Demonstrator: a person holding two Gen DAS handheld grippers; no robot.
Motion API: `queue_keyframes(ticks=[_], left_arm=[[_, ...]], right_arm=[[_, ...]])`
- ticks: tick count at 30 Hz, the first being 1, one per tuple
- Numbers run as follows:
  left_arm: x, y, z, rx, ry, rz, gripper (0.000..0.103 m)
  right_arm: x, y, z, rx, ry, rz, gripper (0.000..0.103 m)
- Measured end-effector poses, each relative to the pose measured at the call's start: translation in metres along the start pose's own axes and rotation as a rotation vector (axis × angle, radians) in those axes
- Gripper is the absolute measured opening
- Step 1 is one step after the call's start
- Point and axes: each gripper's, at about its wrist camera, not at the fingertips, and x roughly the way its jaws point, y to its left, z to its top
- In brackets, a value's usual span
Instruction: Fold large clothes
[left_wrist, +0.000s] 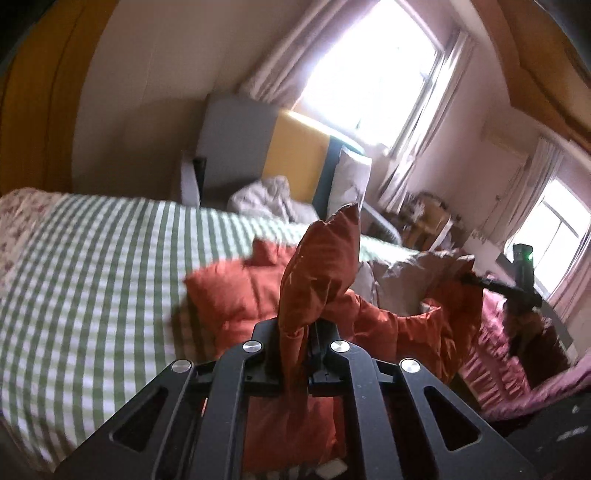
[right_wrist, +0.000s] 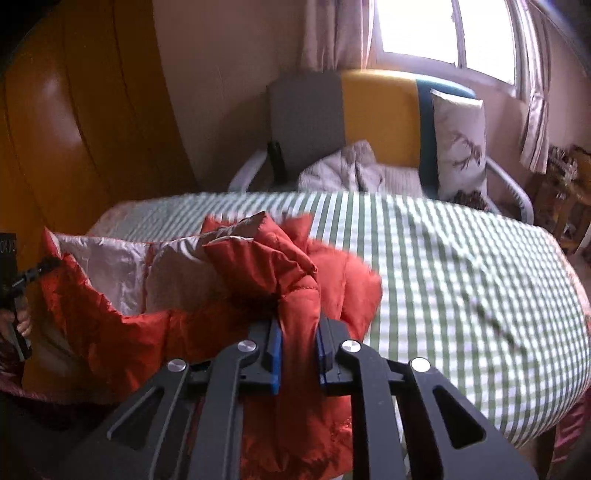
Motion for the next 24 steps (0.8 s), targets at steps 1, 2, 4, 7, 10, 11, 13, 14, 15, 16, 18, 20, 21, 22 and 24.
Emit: queue_keyframes(ticks=[1, 2, 4, 7, 10, 11, 13, 14, 15, 16, 18, 20, 21, 22, 24], left_arm=[[0.004, 0.003, 0.01, -0.002, -0.016, 0.002, 0.006], [0.009, 0.007, 0.019, -0.003, -0.025, 0.008, 0.006], [0.025, 0.018, 0.037, -0.027, -0.034, 0.012, 0.006], [0.052, 0.036, 0.055, -0.056, -0.036, 0.039, 0.006], [0.087, 0.06, 0.066, -0.111, -0.002, 0.067, 0.006], [0.1, 0.068, 0.068, -0.135, 0.015, 0.074, 0.006], [0.122, 0.081, 0.069, -0.166, 0.044, 0.098, 0.006], [0.133, 0.086, 0.069, -0.175, 0.061, 0.109, 0.006], [0.143, 0.09, 0.068, -0.178, 0.077, 0.129, 0.006], [0.157, 0.098, 0.067, -0.196, 0.098, 0.149, 0.006], [0.173, 0.107, 0.065, -0.211, 0.122, 0.176, 0.006], [0.187, 0.119, 0.06, -0.246, 0.148, 0.198, 0.006], [0.192, 0.122, 0.059, -0.249, 0.156, 0.209, 0.006], [0.199, 0.125, 0.058, -0.244, 0.17, 0.231, 0.006], [0.216, 0.134, 0.052, -0.267, 0.212, 0.257, 0.006]], right_arm=[[0.002, -0.001, 0.008, 0.009, -0.015, -0.004, 0.013], [0.006, -0.002, 0.015, 0.014, -0.024, -0.01, 0.012], [0.017, -0.01, 0.03, 0.035, -0.038, -0.023, 0.012], [0.042, -0.025, 0.052, 0.087, -0.045, -0.037, 0.012], [0.074, -0.041, 0.068, 0.139, -0.033, -0.055, 0.011], [0.088, -0.048, 0.072, 0.162, -0.022, -0.061, 0.011], [0.117, -0.059, 0.078, 0.196, 0.011, -0.084, 0.011], [0.126, -0.063, 0.078, 0.21, 0.024, -0.09, 0.011], [0.14, -0.068, 0.077, 0.225, 0.044, -0.1, 0.011], [0.152, -0.072, 0.077, 0.231, 0.057, -0.114, 0.011], [0.175, -0.081, 0.076, 0.257, 0.089, -0.133, 0.011], [0.194, -0.088, 0.075, 0.27, 0.112, -0.152, 0.011], [0.203, -0.092, 0.074, 0.281, 0.126, -0.159, 0.011], [0.211, -0.095, 0.072, 0.288, 0.141, -0.163, 0.011], [0.23, -0.103, 0.067, 0.298, 0.177, -0.18, 0.011]])
